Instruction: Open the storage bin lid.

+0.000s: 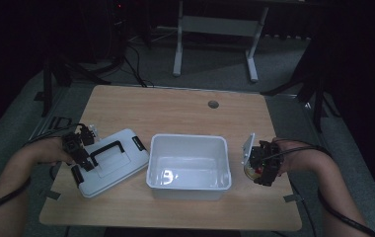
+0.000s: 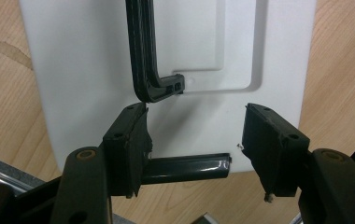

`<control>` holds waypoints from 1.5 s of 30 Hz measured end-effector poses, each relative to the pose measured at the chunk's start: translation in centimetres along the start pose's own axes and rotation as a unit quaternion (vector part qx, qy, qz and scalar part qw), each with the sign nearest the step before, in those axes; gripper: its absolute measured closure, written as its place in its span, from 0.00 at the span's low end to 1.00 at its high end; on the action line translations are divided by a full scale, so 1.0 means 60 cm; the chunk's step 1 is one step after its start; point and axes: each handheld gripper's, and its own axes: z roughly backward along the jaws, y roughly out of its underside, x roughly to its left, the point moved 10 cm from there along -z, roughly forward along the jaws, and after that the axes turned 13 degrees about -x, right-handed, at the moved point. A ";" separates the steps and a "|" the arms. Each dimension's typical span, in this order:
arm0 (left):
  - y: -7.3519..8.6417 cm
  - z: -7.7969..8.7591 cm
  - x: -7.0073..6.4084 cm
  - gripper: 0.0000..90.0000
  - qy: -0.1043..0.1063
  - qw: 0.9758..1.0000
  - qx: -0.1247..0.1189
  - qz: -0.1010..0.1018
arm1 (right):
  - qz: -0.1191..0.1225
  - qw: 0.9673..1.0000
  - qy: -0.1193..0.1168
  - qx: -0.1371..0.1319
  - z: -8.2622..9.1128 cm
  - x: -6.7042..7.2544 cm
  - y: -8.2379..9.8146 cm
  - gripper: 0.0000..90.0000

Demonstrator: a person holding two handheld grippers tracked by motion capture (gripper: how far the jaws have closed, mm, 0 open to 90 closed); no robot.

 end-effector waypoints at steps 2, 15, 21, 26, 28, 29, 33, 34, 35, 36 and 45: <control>0.001 0.001 0.000 0.45 0.001 1.000 -0.001 0.002 | 0.004 1.000 0.003 0.003 0.005 -0.004 -0.006 0.22; -0.001 -0.003 -0.002 0.45 -0.001 1.000 0.008 -0.002 | 0.027 0.999 0.006 -0.017 0.024 -0.028 -0.080 0.23; 0.000 0.000 -0.001 0.45 -0.003 1.000 0.006 -0.002 | 0.043 0.999 0.009 -0.031 0.023 -0.029 -0.117 0.23; 0.001 0.001 -0.001 0.45 -0.006 1.000 0.012 -0.003 | 0.061 0.998 0.005 -0.035 0.019 -0.023 -0.147 0.23; 0.002 0.001 -0.002 0.45 -0.005 1.000 0.011 -0.003 | 0.067 0.997 0.004 -0.034 0.015 -0.022 -0.158 0.23; 0.002 0.001 -0.001 0.45 -0.006 1.000 0.011 -0.003 | 0.070 0.997 0.002 -0.032 0.013 -0.021 -0.163 0.22; 0.005 0.000 -0.001 0.45 -0.005 1.000 0.013 -0.002 | 0.080 0.996 -0.004 -0.031 0.000 -0.017 -0.181 0.23; 0.006 -0.001 -0.001 0.45 -0.005 1.000 0.013 -0.002 | 0.082 0.996 -0.007 -0.030 -0.004 -0.015 -0.185 0.22; 0.006 -0.001 -0.001 0.45 -0.005 1.000 0.013 -0.002 | 0.082 0.996 -0.007 -0.030 -0.004 -0.015 -0.185 0.22; 0.007 -0.001 -0.001 0.45 -0.004 1.000 0.013 0.000 | 0.085 0.996 -0.009 -0.028 -0.008 -0.014 -0.189 0.22; 0.008 -0.001 0.000 0.45 -0.005 1.000 0.013 0.000 | 0.093 0.995 -0.014 -0.037 -0.046 -0.015 -0.217 0.22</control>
